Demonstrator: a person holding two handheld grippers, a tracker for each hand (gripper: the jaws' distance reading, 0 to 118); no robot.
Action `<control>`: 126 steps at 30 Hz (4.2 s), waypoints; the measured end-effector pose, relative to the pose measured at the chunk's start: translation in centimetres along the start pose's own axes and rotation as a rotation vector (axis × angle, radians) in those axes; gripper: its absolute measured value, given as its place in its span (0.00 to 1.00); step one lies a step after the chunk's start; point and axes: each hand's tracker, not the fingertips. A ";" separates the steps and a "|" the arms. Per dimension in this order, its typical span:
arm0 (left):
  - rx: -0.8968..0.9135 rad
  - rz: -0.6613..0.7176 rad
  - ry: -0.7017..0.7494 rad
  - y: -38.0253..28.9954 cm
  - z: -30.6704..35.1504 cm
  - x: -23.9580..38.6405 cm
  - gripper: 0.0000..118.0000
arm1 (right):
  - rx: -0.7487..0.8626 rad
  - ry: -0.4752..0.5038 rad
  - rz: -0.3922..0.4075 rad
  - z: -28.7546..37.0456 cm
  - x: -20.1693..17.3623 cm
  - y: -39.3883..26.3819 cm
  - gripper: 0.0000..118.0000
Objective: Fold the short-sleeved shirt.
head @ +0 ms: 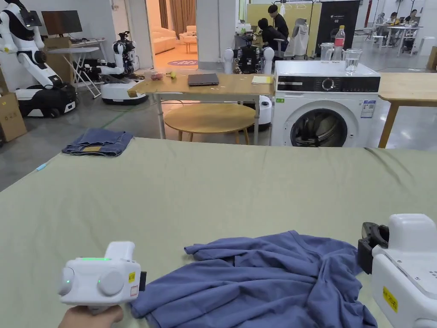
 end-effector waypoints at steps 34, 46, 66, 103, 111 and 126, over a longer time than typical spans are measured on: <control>0.079 -0.163 0.018 3.2 0.3 2.9 0.00 | -0.500 0.145 0.047 -27.0 11.4 -10.7 0.02; 0.244 -0.260 0.124 6.8 7.1 2.9 0.00 | -0.259 0.077 0.023 -16.2 13.3 3.3 0.02; 0.660 -0.088 0.155 30.3 22.9 3.9 0.00 | 0.197 -0.215 0.068 -9.5 16.5 29.5 0.02; 0.162 -0.034 -0.063 -9.7 8.7 2.4 0.00 | -0.343 -0.196 -0.082 3.5 17.0 -15.8 0.02; 0.395 -0.103 -0.064 -6.3 15.0 6.1 0.91 | -0.210 -0.077 -0.158 4.2 14.2 -9.9 0.96; 0.513 -0.101 -0.127 -3.6 18.6 8.9 0.00 | 0.040 0.021 -0.034 4.9 0.3 -0.2 0.00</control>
